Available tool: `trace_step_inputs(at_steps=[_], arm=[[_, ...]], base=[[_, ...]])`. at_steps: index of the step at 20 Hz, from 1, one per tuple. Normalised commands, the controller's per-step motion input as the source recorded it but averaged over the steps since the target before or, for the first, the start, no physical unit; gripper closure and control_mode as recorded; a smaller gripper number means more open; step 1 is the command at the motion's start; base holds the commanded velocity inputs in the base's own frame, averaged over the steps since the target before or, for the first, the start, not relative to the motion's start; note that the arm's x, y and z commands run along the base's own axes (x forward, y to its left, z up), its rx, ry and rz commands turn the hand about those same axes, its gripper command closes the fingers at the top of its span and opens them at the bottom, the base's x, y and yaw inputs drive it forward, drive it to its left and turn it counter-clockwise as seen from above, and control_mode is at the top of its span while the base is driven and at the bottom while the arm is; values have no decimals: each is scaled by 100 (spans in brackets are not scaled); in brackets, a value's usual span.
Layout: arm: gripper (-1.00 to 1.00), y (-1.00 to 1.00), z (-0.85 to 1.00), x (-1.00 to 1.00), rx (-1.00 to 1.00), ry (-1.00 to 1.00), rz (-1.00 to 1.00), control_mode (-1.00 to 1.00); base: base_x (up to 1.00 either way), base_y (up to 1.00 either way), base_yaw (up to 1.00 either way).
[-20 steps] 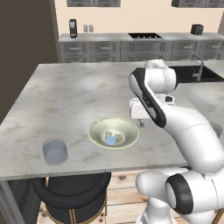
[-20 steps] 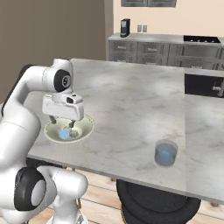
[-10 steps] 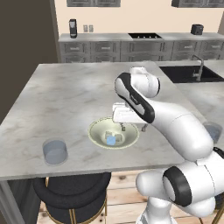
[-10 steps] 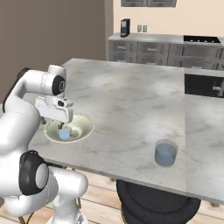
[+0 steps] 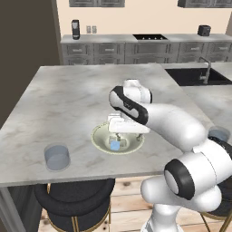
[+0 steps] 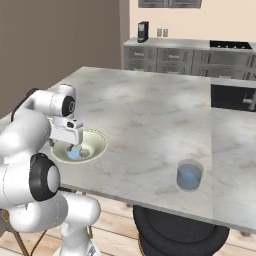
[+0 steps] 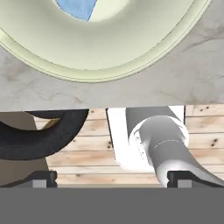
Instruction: There are four ice cubes in the ice bowl. Place two ice cubes in each glass of water.
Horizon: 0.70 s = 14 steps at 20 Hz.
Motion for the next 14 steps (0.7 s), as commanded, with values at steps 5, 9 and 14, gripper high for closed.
trace_step_inputs(at_steps=[5,9,14], arm=[[-100,0,-51,1,1,-14,0,-100],[-100,11,-25,22,5,-18,0,-100],[-100,7,-15,30,6,-16,0,-100]], base=[[0,0,0],[0,0,0],[0,0,0]])
